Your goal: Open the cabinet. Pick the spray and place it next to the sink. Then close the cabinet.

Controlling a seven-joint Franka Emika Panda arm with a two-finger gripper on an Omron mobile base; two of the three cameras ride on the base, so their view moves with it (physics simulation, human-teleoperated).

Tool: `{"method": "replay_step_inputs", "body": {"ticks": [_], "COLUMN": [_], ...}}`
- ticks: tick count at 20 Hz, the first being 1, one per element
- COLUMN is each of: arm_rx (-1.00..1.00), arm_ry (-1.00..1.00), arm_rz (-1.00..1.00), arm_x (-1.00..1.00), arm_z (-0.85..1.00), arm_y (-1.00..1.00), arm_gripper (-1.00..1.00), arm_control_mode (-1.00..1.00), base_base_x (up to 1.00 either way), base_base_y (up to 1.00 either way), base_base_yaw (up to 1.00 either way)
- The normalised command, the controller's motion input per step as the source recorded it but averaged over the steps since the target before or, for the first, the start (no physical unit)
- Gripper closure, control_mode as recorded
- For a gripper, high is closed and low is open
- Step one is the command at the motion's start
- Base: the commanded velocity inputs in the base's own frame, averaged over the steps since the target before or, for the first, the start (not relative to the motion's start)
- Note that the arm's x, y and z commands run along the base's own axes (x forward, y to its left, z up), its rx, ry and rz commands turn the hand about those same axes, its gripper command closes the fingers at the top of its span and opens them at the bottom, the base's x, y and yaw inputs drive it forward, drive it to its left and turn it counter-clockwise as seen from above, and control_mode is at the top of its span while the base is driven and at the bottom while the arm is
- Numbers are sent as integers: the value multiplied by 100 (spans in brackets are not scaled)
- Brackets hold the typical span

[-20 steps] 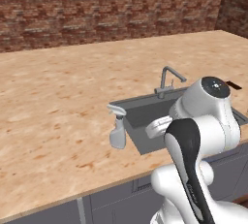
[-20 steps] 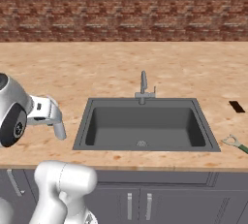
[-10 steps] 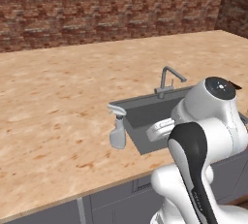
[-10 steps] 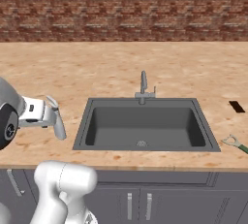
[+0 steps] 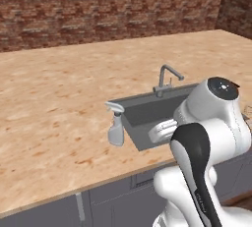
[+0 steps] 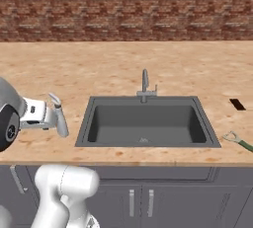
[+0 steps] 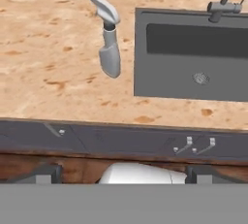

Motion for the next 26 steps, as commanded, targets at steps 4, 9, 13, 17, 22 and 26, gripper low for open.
{"method": "replay_step_inputs", "body": {"ticks": [4,9,13,17,22,26], "arm_rx": [0,0,0,0,0,0], "arm_ry": [0,0,0,0,0,0], "arm_rz": [0,0,0,0,0,0], "arm_x": [0,0,0,0,0,0], "arm_z": [0,0,0,0,0,0], "arm_y": [0,0,0,0,0,0], "arm_gripper": [-100,-100,-100,-100,-100,-100], "arm_control_mode": [100,100,100,100,100,100], "base_base_x": [-45,11,50,52,50,62], "base_base_y": [1,50,59,43,0,0], "base_base_yaw": [-67,-95,-100,-99,-92,-94]}}
